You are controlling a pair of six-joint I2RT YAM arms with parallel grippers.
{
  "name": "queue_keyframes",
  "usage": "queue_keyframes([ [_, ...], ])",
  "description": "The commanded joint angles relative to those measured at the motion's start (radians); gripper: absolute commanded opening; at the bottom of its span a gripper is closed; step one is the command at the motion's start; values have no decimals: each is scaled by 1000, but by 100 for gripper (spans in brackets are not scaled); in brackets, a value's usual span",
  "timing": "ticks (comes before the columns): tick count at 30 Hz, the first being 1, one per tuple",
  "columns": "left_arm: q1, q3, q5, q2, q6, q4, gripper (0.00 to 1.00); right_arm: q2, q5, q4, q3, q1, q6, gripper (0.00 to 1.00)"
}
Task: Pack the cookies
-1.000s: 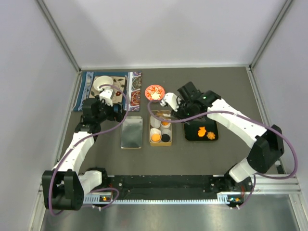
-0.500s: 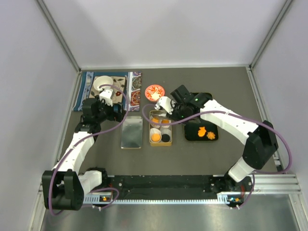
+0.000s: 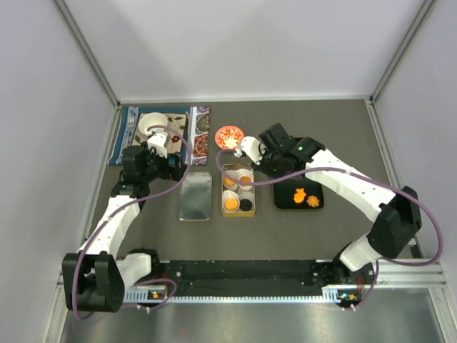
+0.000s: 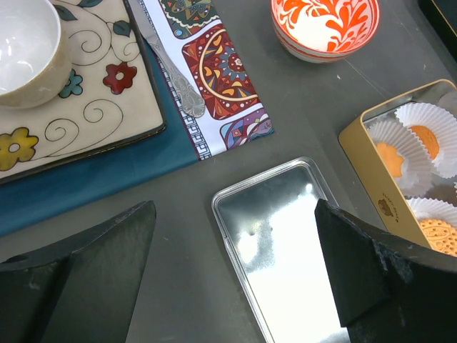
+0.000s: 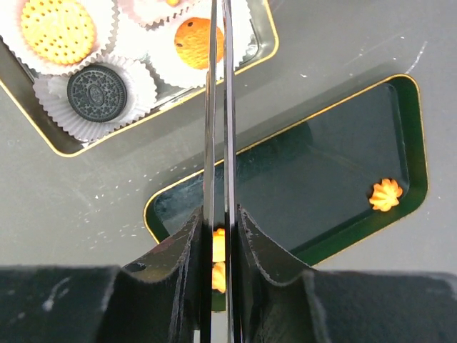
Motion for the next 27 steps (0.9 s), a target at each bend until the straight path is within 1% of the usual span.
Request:
queue_keyframes([
  [1,-2,20,7,-21,0,10,99,-95,13,57,-3,-67,56,14],
  [9,-2,18,12,-33,-3,11,99,-218,18,130,-84,-266,120,14],
  [18,-2,14,11,-41,-7,14,99,-377,35,209,-241,-410,148,14],
  [27,0,11,-46,-61,-12,20,99,-439,50,334,-363,-627,205,14],
])
